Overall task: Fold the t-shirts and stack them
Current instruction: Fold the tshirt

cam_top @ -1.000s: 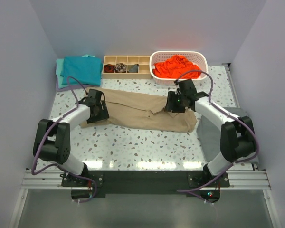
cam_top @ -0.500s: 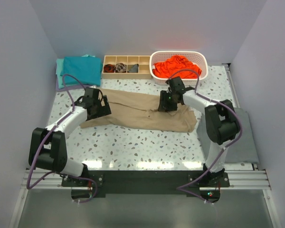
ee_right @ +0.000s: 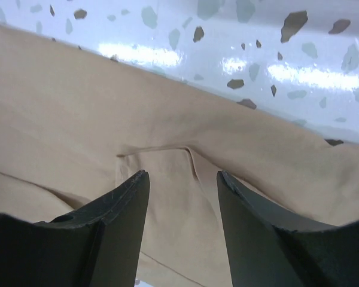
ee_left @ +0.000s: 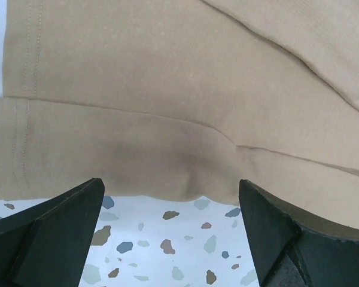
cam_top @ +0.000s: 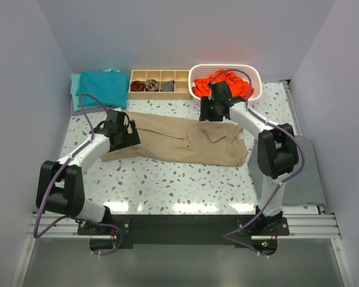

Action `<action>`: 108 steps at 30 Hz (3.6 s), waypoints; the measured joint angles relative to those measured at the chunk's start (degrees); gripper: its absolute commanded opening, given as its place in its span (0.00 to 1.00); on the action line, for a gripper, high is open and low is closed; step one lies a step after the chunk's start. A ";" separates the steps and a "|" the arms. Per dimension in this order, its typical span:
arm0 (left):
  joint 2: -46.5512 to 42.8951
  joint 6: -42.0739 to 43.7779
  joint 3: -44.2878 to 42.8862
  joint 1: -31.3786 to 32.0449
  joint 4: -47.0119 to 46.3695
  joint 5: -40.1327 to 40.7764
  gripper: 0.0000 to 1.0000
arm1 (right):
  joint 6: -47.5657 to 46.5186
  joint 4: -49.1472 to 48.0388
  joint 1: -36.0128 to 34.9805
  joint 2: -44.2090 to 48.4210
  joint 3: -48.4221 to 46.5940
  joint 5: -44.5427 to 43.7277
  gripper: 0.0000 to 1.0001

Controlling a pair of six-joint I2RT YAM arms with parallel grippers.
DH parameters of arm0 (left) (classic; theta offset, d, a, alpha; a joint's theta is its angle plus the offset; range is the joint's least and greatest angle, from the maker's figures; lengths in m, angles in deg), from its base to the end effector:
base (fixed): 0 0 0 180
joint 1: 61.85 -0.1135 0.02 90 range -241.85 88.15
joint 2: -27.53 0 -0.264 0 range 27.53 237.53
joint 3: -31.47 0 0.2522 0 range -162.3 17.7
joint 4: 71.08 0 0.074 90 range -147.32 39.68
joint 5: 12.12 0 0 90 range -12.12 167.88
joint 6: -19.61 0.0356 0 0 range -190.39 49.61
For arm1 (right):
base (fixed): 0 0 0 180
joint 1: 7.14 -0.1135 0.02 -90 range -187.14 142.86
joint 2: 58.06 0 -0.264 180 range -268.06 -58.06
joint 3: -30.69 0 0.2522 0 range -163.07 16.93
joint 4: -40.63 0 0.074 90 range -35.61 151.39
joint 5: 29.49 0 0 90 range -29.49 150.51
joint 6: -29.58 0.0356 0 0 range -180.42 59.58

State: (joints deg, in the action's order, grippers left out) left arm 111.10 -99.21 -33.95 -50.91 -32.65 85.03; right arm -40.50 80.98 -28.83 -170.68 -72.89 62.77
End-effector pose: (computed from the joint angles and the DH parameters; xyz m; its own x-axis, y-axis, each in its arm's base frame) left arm 0.2859 -0.0507 0.2060 -0.7763 -0.3371 -0.5326 -0.2890 0.9413 -0.1745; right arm 0.4101 0.1646 0.2344 -0.7972 0.0493 -0.6018 -0.1293 0.9596 0.2499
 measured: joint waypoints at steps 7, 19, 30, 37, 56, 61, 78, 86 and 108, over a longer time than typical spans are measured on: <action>0.00 0.59 0.00 0.00 -0.39 -1.16 1.00 | -0.59 2.43 0.00 6.62 9.81 0.35 0.54; 0.66 1.01 0.00 0.02 -1.38 -3.54 1.00 | 1.92 0.63 0.00 13.11 22.51 0.90 0.53; 1.31 1.38 0.00 0.07 -1.33 -3.52 1.00 | 2.08 -3.50 0.02 7.58 22.53 1.25 0.53; 2.93 1.40 0.00 0.07 -1.31 -3.52 1.00 | 1.14 -3.48 0.90 5.14 17.92 -0.28 0.54; 3.10 1.62 -0.02 0.07 -1.14 -1.55 1.00 | -1.16 -1.77 7.54 -1.22 4.59 -6.25 0.54; 3.37 1.55 -1.16 0.07 -2.45 -1.38 1.00 | -0.52 -1.55 7.06 6.32 12.07 -2.56 0.54; 16.26 1.40 -6.19 0.11 -19.21 -1.73 1.00 | 1.09 -5.46 6.64 5.79 21.20 1.99 0.54; 18.88 0.92 -5.03 0.55 -21.11 -0.87 1.00 | 2.34 -4.46 6.62 3.54 18.62 0.35 0.53; -11.06 -17.75 22.21 25.70 -14.32 5.18 1.00 | -0.94 8.26 6.75 -9.68 -2.82 -6.56 0.53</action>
State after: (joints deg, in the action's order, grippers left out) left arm 100.04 -116.96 -11.75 -25.21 -46.97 90.21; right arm -41.43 89.25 -22.08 -180.36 -75.71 56.21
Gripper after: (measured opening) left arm 0.997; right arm 0.531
